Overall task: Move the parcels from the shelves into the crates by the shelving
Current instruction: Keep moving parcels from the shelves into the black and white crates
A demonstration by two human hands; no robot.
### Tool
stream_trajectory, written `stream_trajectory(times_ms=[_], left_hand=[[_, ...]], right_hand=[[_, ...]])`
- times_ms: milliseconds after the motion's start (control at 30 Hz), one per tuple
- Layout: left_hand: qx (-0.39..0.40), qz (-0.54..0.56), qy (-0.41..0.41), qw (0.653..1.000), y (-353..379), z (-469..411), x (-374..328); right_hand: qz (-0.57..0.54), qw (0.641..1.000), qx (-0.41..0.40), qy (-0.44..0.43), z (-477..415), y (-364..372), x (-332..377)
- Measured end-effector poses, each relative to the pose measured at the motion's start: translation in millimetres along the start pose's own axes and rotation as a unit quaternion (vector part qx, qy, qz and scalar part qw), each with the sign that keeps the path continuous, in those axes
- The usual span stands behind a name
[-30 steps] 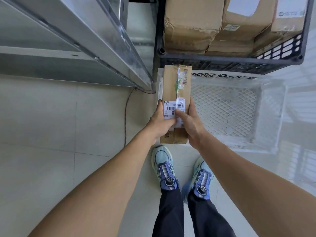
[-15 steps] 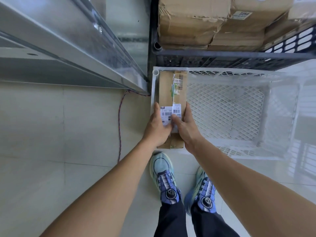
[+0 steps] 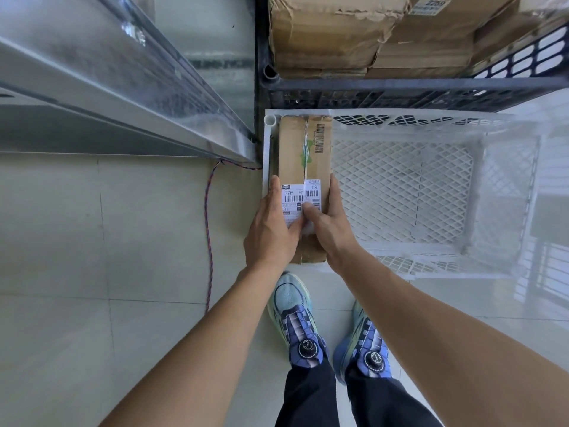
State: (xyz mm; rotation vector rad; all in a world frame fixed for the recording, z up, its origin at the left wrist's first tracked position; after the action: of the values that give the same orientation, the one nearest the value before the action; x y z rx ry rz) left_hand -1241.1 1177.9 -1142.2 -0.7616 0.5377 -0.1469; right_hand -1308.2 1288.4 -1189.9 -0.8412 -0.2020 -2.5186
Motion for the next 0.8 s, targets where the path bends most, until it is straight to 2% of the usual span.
stream_trajectory(times_ms=[133,233,333,533,667,800], left_hand=[[-0.047,0.007,-0.058,0.997,-8.3,17.0,25.0],[0.020,0.024,-0.103,0.994,4.1,21.5,43.0],[0.042,0.048,-0.091,0.994,9.4,16.9,47.6],[-0.021,-0.030,-0.049,0.998,8.7,15.1,44.4],[-0.035,-0.061,-0.058,0.996,11.9,14.2,43.4],[-0.017,-0.053,-0.064,0.996,10.1,18.6,42.5]], right_hand=[[-0.025,0.999,0.012,0.041,10.0,-0.3,-3.4],[-0.032,0.998,-0.004,0.052,12.1,1.1,-7.5],[-0.040,0.998,-0.025,0.051,13.8,6.4,-12.8],[-0.016,0.998,-0.054,0.026,6.5,14.0,-24.9],[0.037,0.998,-0.045,0.010,1.2,10.6,-27.3],[0.063,0.997,-0.012,0.044,11.0,3.3,-10.7]])
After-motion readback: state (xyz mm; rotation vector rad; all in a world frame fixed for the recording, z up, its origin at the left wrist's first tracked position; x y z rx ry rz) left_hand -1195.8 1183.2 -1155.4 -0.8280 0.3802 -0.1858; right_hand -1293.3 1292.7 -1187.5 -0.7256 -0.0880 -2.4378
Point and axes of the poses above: each hand's wrist, its own z-axis away from the middle knuckle, its own y-axis out of the palm, x = y × z, the point moved 7 cm from there along -z, towards the middle knuckle, and after that the axes turned 5 degrees about -x, right-handed, at the moved point
